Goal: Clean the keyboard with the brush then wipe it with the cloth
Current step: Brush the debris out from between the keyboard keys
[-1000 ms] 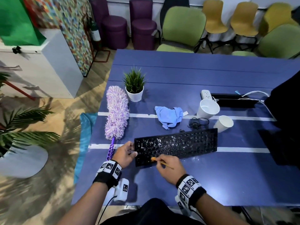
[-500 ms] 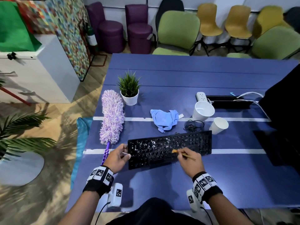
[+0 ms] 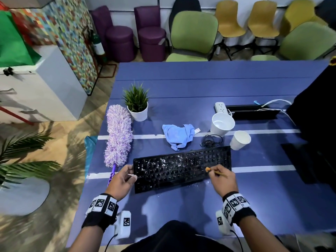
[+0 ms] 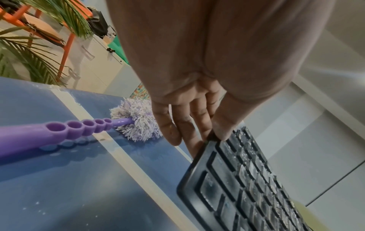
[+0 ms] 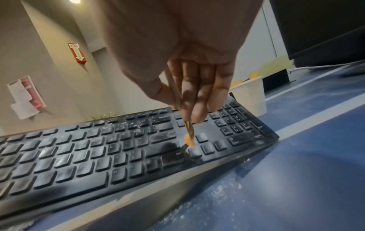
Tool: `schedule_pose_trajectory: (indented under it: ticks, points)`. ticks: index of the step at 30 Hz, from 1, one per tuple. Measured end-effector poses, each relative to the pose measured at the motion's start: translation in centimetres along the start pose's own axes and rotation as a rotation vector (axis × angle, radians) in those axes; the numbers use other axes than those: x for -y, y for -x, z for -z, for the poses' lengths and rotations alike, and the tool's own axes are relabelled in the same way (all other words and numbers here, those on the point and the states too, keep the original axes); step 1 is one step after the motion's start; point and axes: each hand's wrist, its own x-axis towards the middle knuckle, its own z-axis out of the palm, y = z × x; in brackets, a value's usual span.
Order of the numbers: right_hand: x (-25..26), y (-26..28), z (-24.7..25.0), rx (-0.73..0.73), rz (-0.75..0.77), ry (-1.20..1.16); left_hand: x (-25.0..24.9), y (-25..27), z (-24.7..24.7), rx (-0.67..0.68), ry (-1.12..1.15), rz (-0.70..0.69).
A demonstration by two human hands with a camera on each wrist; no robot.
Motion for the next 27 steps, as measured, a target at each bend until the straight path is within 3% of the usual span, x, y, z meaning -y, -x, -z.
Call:
schedule_pose_trajectory:
  ticks: [2,5,7,11,13,16,18,22,24,27]
  points:
    - [0.5,0.3,0.0,0.026,0.123,-0.078,-0.4,0.0,-0.3,-0.004,0.011,0.014]
    - [1.8,1.4,-0.5,0.182,0.360,-0.146,-0.9,0.0,-0.4,-0.006,0.010,0.036]
    - [1.6,0.9,-0.5,0.215,0.355,-0.145,-1.1,0.1,-0.5,-0.031,0.020,0.053]
    - [-0.7,-1.8,0.6,0.015,0.130,-0.181,-1.8,0.3,-0.8,-0.078,0.039,0.094]
    - [-0.4,-2.2,1.4,-0.003,0.174,-0.202,-2.0,0.4,-0.9,-0.096,0.043,0.110]
    - [1.2,-1.3,1.5,0.194,0.347,-0.168,-2.3,0.6,-1.2,-0.131,0.063,0.119]
    - [1.1,-1.1,1.4,0.272,0.382,-0.040,-2.7,0.8,-2.0,-0.168,0.077,0.124]
    - [-0.2,-2.6,2.7,0.102,0.199,0.030,-2.3,1.3,-2.7,-0.189,0.084,0.117]
    - [-0.2,-3.1,2.7,0.081,0.271,-0.083,-1.7,1.0,-2.2,-0.200,0.114,0.125]
    - [0.0,-2.7,1.8,0.168,0.416,-0.176,-0.9,0.9,-2.2,-0.191,0.142,0.137]
